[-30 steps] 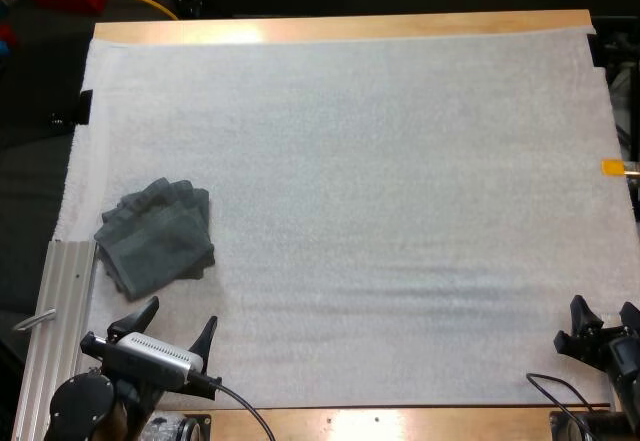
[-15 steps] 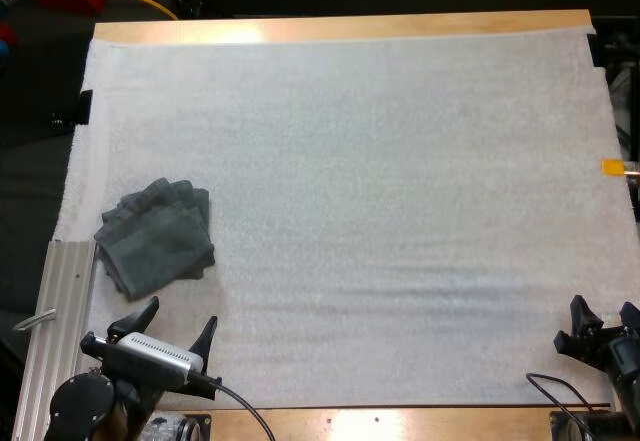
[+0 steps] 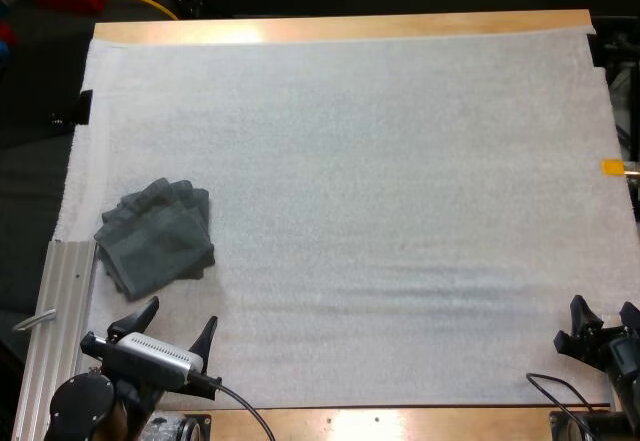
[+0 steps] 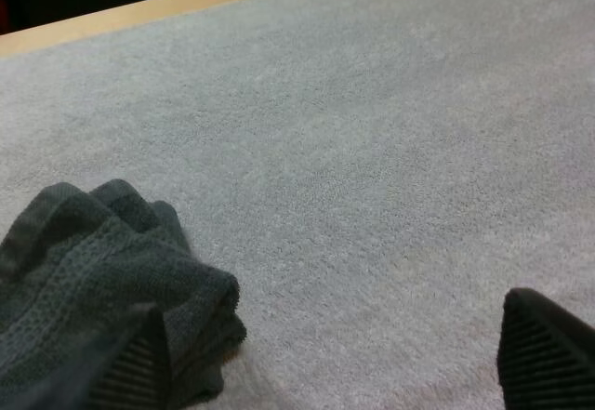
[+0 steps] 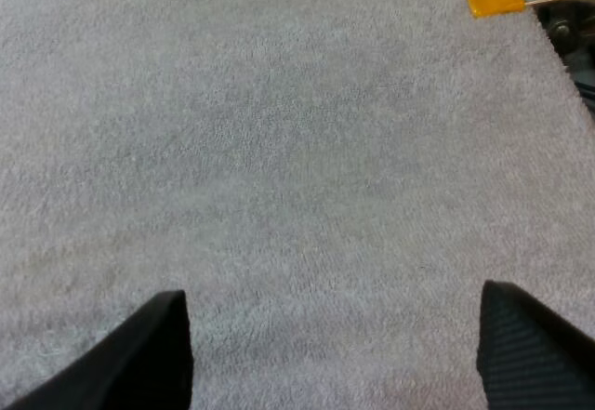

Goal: Pick towel from pile, fold and stack

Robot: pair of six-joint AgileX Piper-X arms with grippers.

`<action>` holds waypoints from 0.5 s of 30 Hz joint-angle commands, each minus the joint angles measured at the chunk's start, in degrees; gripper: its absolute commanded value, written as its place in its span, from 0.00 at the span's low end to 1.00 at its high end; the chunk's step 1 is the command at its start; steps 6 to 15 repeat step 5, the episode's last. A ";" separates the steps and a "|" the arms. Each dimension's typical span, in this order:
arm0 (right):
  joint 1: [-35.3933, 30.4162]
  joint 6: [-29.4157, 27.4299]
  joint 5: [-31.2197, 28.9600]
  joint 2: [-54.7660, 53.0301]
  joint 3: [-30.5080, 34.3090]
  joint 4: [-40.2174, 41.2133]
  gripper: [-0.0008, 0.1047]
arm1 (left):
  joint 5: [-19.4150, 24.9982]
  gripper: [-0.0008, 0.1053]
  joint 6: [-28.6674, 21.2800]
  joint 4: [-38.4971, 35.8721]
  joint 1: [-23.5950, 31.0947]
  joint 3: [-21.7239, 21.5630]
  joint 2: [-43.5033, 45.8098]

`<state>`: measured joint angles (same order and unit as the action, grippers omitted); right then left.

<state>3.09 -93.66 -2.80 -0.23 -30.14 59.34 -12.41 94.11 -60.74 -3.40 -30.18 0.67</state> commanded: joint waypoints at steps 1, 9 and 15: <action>-0.26 0.05 0.13 -2.66 -0.20 -0.02 0.61 | -0.21 0.66 0.30 0.87 -0.23 -0.16 8.02; -0.26 0.05 0.13 -2.66 -0.20 -0.02 0.61 | -0.21 0.66 0.30 0.87 -0.23 -0.16 8.02; -0.26 0.05 0.13 -2.66 -0.20 -0.02 0.61 | -0.21 0.66 0.30 0.87 -0.23 -0.16 8.02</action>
